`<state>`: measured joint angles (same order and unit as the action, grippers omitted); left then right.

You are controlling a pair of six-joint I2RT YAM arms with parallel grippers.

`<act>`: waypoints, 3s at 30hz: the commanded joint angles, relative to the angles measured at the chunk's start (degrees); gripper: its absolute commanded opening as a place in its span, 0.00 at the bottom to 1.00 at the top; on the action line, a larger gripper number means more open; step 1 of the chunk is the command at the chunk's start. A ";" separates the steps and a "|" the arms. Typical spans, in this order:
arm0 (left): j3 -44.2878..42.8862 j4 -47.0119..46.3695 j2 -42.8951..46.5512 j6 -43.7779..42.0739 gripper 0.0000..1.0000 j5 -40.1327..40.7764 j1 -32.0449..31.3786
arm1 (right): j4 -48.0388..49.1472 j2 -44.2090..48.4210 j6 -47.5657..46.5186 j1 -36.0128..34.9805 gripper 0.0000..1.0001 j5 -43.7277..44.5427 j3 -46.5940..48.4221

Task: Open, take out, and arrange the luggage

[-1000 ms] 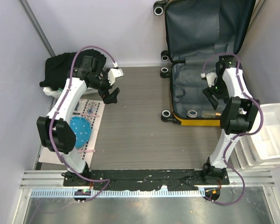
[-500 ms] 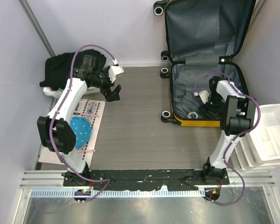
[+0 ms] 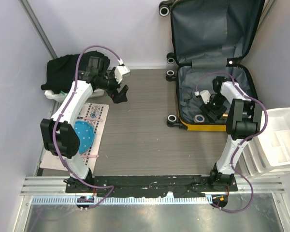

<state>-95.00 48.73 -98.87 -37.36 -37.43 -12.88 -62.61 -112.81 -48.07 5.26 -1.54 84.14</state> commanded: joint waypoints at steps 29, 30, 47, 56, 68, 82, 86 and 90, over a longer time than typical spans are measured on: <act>0.34 -16.37 -2.12 20.92 0.94 -5.19 -13.30 | -22.83 16.38 18.24 17.94 0.73 -1.98 40.68; 0.34 -18.04 -2.46 22.15 0.94 -5.37 -13.83 | -21.95 19.27 19.93 18.99 0.73 -0.93 39.36; -4.23 -18.94 -5.63 21.72 0.93 -10.12 -17.96 | -16.49 33.64 30.76 20.23 0.74 10.97 17.10; -5.11 -19.72 -7.74 23.30 0.90 -7.66 -20.25 | -18.78 22.56 25.05 7.06 0.69 1.10 29.41; -4.85 -25.42 -12.57 27.84 0.92 -10.46 -15.69 | -20.10 13.24 -11.76 2.65 0.70 -6.28 18.88; -10.46 -32.12 -20.22 27.43 0.92 -8.53 -12.52 | -9.64 1.73 -24.78 2.83 0.61 -6.29 10.08; -12.31 -33.00 -21.89 28.66 0.92 -8.27 -12.52 | -4.99 -0.47 -29.78 3.18 0.57 -3.65 7.37; -13.81 -32.73 -22.59 28.58 0.92 -7.83 -12.52 | -0.68 -1.27 -32.16 3.62 0.55 -1.71 4.20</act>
<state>-105.14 17.45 -121.99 -9.10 -44.82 -25.56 -68.27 -113.91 -74.98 8.34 -5.67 90.65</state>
